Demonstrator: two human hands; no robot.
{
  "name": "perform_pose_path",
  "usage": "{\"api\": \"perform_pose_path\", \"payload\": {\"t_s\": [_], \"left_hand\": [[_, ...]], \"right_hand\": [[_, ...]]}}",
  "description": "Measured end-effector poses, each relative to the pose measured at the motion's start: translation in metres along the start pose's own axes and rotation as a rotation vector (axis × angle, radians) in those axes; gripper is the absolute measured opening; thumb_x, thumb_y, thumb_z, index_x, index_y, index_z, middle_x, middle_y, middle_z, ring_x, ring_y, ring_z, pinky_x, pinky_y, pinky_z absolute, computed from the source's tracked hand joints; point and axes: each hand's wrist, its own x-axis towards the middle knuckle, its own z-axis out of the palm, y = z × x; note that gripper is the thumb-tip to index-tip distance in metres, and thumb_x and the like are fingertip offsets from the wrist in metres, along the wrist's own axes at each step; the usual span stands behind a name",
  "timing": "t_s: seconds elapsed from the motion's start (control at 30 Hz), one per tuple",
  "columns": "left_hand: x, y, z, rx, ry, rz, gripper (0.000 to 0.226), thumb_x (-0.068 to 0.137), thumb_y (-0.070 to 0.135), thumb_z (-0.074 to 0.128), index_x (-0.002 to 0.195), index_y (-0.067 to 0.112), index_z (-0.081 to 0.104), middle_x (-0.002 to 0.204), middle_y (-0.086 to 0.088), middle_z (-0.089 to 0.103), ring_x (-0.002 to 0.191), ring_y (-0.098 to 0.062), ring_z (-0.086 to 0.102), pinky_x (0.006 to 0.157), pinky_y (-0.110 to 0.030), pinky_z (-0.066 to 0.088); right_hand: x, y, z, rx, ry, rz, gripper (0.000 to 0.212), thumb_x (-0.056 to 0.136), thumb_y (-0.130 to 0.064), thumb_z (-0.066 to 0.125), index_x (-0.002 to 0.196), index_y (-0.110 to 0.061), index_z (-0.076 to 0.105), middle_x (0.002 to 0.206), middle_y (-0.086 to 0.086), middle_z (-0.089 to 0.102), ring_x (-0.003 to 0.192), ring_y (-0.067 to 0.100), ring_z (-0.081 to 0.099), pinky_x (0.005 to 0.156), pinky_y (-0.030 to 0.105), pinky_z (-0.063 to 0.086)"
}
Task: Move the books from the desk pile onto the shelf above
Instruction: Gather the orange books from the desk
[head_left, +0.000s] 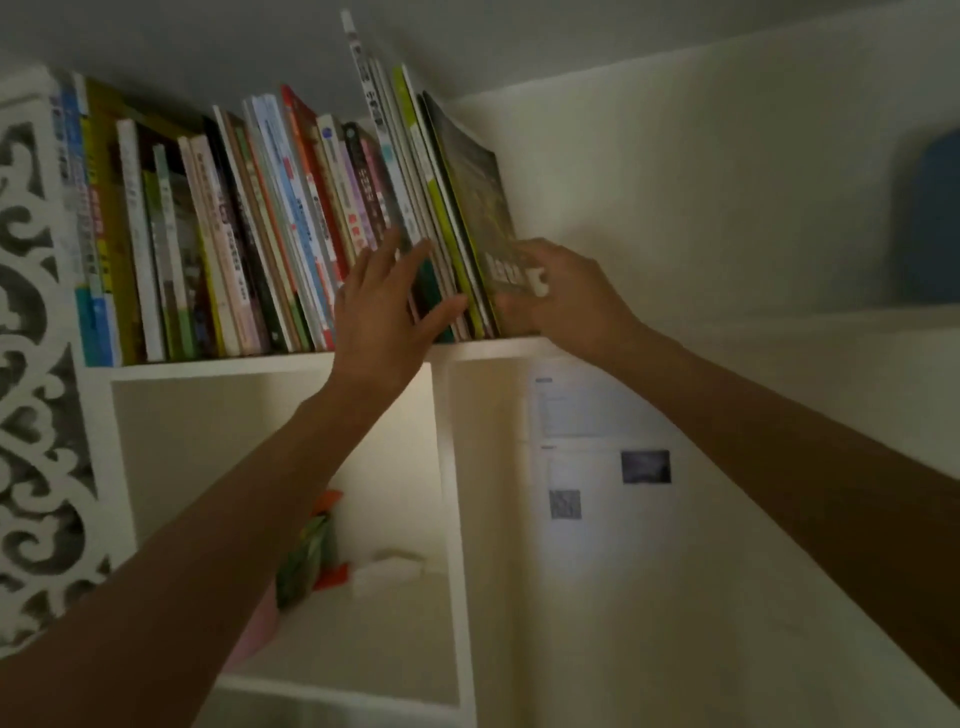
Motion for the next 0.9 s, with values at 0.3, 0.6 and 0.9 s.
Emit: {"api": "perform_pose_path", "payload": {"t_s": [0.3,0.6,0.9], "left_hand": [[-0.169,0.084,0.078,-0.548,-0.255,0.086,0.033,0.087,0.031,0.059,0.118,0.018,0.060,0.117,0.014,0.053,0.105,0.003,0.048,0.099,-0.015,0.033],[-0.378,0.196,0.201,-0.741,-1.087,-0.057,0.039,0.083,0.035,0.056,0.113,0.012,0.064,0.114,-0.003,0.064,0.105,-0.017,0.058,0.090,-0.015,0.035],[-0.489,0.277,0.307,-0.685,-1.504,-0.309,0.028,0.090,0.018,0.060,0.117,0.012,0.060,0.125,-0.004,0.056,0.107,-0.013,0.052,0.083,-0.017,0.036]], "right_hand": [[-0.217,0.037,-0.053,-0.066,0.073,0.205,0.027,0.089,-0.007,0.060,0.116,-0.011,0.061,0.111,-0.003,0.058,0.099,0.005,0.054,0.085,0.012,0.041],[-0.504,0.120,-0.081,-0.212,-0.261,1.017,0.036,0.091,-0.011,0.057,0.127,-0.013,0.052,0.129,0.006,0.052,0.110,0.015,0.050,0.090,0.017,0.034],[-0.658,0.197,-0.148,-0.149,-0.334,1.521,0.028,0.090,-0.005,0.053,0.118,-0.006,0.056,0.116,0.007,0.053,0.101,0.019,0.052,0.063,0.005,0.036]]}}
